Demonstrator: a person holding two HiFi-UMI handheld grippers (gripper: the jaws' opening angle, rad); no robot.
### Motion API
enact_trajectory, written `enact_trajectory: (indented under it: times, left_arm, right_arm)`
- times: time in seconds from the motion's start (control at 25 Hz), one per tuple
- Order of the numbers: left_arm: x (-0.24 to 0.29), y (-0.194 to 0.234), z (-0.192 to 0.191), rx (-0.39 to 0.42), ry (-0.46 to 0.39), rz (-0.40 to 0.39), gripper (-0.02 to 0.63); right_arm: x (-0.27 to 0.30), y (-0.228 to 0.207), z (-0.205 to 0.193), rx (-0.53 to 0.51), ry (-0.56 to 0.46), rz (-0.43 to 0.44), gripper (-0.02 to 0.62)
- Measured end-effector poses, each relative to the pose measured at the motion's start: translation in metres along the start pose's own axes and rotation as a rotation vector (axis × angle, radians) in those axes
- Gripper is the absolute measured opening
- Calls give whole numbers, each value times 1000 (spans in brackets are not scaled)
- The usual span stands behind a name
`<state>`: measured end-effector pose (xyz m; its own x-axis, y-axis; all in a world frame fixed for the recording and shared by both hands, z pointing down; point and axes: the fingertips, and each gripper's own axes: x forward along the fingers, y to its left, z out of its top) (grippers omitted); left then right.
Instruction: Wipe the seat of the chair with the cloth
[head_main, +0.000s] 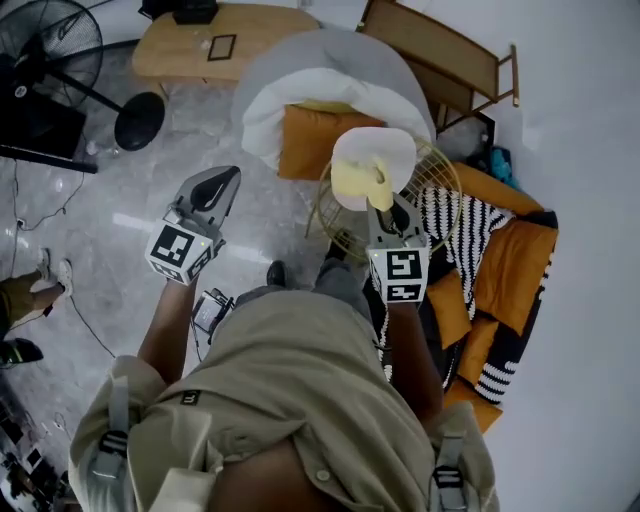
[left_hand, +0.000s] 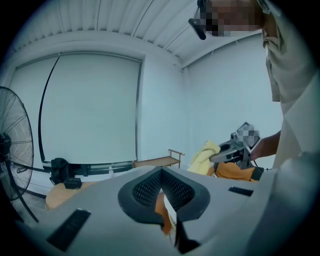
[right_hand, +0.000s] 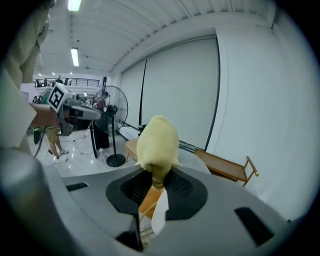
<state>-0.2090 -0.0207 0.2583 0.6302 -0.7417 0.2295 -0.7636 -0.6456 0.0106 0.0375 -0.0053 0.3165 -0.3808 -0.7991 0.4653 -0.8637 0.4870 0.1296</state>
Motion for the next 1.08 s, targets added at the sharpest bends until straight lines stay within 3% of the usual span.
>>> enact_trajectory:
  times: [0.28,0.48,1.08]
  left_arm:
    - [-36,-1,30,36,-62,-28,15]
    - [-61,-1,44,37,-117,-44,15]
    - [-82,-22,43,58,-158,-135,15]
  right_arm:
    - [-75,1,87,51,-193,-13,69]
    - [-110,7,123,90,-276,-47,69]
    - [-151,23,125,120,-299,-119,69]
